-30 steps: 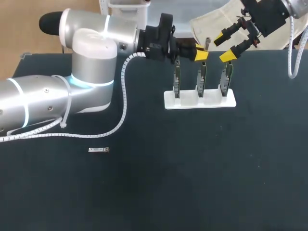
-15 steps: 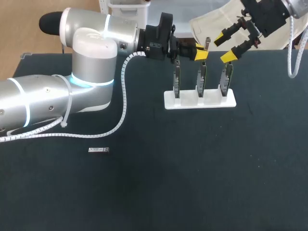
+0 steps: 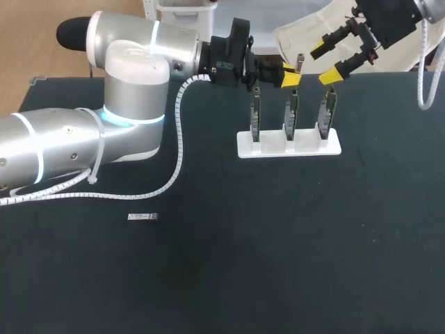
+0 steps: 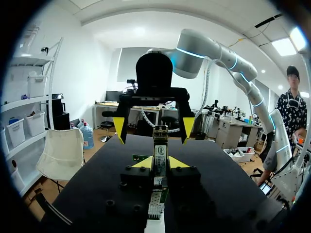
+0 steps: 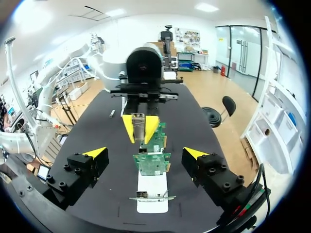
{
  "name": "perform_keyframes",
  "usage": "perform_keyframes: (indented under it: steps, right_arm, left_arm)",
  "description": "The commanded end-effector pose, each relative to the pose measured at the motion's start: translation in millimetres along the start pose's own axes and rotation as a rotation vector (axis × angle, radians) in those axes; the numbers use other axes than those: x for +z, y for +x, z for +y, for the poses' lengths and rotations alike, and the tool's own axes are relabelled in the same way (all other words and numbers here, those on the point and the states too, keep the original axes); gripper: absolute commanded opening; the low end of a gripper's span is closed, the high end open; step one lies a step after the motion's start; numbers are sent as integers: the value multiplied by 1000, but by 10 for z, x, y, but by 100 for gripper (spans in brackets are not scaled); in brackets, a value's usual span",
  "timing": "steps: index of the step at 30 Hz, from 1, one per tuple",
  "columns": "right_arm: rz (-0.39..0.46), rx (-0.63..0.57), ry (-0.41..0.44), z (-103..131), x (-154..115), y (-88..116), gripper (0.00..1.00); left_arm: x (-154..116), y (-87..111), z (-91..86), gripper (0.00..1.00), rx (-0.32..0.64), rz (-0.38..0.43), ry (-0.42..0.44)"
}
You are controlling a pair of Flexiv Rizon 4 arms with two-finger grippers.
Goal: Pick up the optical module with the left hand, and insert it into the network port with the right hand.
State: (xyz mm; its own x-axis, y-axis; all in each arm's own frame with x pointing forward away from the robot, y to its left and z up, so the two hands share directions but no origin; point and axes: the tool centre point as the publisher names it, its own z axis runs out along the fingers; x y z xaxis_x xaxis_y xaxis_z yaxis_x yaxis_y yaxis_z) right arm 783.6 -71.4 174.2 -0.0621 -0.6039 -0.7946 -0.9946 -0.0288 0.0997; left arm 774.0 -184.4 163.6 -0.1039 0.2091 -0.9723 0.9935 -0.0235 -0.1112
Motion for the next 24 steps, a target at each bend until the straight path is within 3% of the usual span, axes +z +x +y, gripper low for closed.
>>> perform_keyframes:
  steps: [1,24]
  right_arm:
    - [-6,-1,-12,-80,-15,-51,100]
    - [-66,-14,-17,36,76,-305,100]
  left_arm:
    - [5,-6,24,0,-1,3,4]
    - [5,-6,24,0,-1,3,4]
